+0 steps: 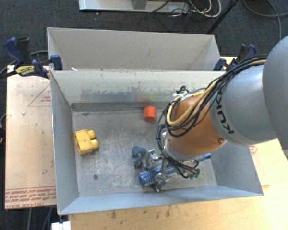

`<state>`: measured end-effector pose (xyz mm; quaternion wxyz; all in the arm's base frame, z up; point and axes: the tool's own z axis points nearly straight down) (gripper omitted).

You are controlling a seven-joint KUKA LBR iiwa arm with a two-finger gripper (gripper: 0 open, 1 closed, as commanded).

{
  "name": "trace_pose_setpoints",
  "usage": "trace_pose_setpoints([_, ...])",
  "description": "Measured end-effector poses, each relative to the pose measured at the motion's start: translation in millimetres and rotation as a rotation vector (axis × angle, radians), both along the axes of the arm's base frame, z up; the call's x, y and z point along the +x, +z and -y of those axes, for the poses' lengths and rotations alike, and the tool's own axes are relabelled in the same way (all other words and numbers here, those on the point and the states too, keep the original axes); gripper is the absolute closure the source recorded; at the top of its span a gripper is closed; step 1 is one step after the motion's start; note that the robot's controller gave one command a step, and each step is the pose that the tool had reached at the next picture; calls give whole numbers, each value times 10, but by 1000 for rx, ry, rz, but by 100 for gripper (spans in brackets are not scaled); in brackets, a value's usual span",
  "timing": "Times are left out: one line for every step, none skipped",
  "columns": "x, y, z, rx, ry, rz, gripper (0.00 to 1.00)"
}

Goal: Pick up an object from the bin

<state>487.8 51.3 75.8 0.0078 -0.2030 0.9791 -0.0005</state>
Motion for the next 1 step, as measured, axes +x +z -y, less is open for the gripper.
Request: trace_pose_setpoints([245,2024,285,-4,279,-5,100])
